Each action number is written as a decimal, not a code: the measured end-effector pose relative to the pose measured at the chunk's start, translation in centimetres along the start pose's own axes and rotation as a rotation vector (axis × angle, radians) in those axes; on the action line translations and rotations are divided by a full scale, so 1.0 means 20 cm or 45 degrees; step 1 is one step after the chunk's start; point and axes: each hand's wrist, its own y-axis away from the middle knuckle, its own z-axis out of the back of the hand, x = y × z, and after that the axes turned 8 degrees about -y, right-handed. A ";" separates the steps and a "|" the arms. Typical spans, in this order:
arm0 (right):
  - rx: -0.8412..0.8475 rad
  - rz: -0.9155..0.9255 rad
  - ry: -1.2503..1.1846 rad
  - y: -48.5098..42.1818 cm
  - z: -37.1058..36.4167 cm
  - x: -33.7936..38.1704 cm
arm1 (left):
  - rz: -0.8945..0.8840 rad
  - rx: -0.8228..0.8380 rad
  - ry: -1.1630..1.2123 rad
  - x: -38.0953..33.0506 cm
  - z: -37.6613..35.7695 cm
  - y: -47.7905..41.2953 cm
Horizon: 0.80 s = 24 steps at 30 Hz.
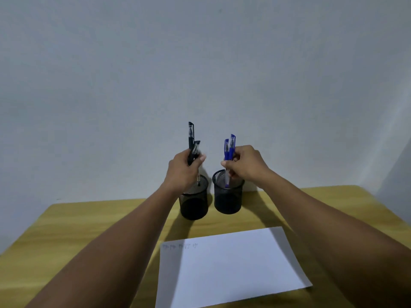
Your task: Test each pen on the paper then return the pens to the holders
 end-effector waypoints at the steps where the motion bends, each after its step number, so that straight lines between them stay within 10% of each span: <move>1: 0.007 -0.002 0.042 -0.01 -0.01 -0.02 | 0.013 0.012 -0.020 0.01 0.00 0.00; 24: -0.034 0.045 0.222 -0.02 -0.05 -0.08 | 0.097 0.114 -0.264 0.07 0.02 0.04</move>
